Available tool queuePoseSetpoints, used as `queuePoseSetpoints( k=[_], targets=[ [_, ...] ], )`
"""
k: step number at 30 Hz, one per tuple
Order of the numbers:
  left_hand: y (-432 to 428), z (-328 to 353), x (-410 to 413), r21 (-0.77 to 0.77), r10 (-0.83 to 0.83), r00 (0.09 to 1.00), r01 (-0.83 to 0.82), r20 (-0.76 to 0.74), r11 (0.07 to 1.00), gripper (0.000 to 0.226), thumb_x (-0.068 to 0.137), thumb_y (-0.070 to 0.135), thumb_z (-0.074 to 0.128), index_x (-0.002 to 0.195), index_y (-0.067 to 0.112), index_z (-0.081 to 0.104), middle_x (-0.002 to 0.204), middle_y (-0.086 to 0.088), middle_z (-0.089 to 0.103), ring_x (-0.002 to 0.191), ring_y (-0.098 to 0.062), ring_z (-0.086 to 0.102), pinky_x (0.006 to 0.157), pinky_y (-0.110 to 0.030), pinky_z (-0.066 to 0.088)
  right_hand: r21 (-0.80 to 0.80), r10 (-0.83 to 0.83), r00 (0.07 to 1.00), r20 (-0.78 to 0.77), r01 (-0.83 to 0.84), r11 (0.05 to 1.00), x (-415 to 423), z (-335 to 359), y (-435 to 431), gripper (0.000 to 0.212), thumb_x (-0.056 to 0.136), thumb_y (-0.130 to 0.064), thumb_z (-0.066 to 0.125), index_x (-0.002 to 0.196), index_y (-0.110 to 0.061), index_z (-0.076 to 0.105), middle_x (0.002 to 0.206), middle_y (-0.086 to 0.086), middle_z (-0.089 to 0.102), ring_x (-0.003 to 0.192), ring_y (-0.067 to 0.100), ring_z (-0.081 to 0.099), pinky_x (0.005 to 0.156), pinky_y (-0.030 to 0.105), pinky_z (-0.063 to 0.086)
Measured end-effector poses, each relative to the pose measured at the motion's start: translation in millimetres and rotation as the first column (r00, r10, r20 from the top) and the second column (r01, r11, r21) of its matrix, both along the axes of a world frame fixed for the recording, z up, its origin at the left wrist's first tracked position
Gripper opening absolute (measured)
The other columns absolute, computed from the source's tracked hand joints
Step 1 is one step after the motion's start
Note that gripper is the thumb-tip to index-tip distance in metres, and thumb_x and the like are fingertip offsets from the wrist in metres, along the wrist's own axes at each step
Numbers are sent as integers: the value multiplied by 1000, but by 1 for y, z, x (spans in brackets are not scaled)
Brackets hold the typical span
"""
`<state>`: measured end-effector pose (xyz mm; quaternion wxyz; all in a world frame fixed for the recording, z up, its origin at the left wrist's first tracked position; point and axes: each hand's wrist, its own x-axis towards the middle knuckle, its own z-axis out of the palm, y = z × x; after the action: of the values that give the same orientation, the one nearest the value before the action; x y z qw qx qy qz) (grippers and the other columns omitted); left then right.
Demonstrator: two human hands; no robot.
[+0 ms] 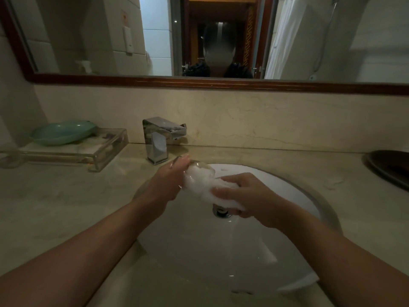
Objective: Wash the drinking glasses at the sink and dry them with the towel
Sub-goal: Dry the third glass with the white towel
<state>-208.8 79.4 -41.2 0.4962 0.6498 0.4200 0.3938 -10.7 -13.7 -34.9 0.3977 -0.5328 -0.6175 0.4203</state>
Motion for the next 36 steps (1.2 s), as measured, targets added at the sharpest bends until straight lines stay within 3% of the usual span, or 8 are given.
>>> queuePoseSetpoints(
  k=[4, 7, 10, 17, 23, 29, 33, 36],
  targets=[
    [-1, -2, 8, -155, -42, 988, 66, 150, 986, 54, 97, 70, 38, 81, 22, 58, 67, 0, 40, 55, -13, 36, 51, -25, 26, -90, 51, 787, -615, -134, 987, 7, 5, -6, 38, 93, -39, 63, 115, -8, 67, 91, 13, 65, 58, 16, 41, 42, 18, 33],
    [4, -11, 3, -222, -63, 982, 103, 180, 970, 49, 91, 71, 45, 71, 25, 48, 65, -1, 23, 53, -18, 22, 49, -25, 19, 145, -66, 973, -222, 100, 984, -5, -2, -2, 30, 97, -36, 63, 116, -12, 64, 96, 9, 69, 64, 12, 58, 47, 16, 44],
    [5, -12, -5, -325, -88, 994, 103, 61, 940, 48, 90, 64, 48, 61, 27, 39, 61, -1, 22, 55, -19, 13, 54, -28, 10, 458, -348, 859, 376, 155, 875, -9, -17, 4, 36, 90, -40, 71, 118, -26, 53, 112, -9, 53, 92, -1, 56, 69, 11, 49],
    [6, -14, -10, -583, -302, 952, 271, 46, 766, 54, 96, 66, 36, 65, 22, 37, 59, 2, 18, 48, -12, 11, 51, -24, 7, 689, -281, 813, 509, -189, 700, -13, -12, 9, 26, 90, -29, 73, 114, -18, 71, 110, -4, 64, 100, 14, 56, 86, 25, 49],
    [1, -5, -3, -416, -219, 970, 244, 109, 876, 49, 93, 59, 48, 61, 21, 46, 60, 0, 17, 53, -17, 11, 51, -26, 12, 755, -397, 872, 286, 50, 653, -31, -13, 4, 17, 87, -20, 74, 104, -18, 79, 96, 1, 72, 89, 15, 67, 81, 37, 56],
    [-9, 1, 4, -41, -194, 963, 205, 189, 978, 48, 105, 53, 41, 82, 17, 62, 59, 2, 39, 54, -14, 30, 54, -30, 21, 308, -486, 855, -184, 519, 797, -44, -3, -6, 17, 79, -34, 84, 94, -26, 80, 83, -3, 78, 75, 12, 73, 72, 35, 63],
    [1, -3, 0, 329, -172, 984, 149, 43, 933, 54, 94, 58, 44, 90, 4, 50, 70, 4, 49, 60, -10, 44, 56, -25, 39, -394, -348, 672, -653, 90, 915, -33, 7, -4, 28, 95, -17, 64, 119, -4, 68, 96, 12, 70, 64, 16, 69, 47, 18, 52],
    [4, -8, -1, 468, -160, 987, 144, -6, 872, 43, 98, 51, 44, 86, 10, 46, 67, 9, 47, 56, -7, 43, 53, -22, 40, -348, -243, 684, -688, -17, 937, -18, 11, -9, 24, 99, -10, 54, 120, 0, 61, 93, 12, 66, 64, 12, 67, 46, 14, 48]
  ],
)
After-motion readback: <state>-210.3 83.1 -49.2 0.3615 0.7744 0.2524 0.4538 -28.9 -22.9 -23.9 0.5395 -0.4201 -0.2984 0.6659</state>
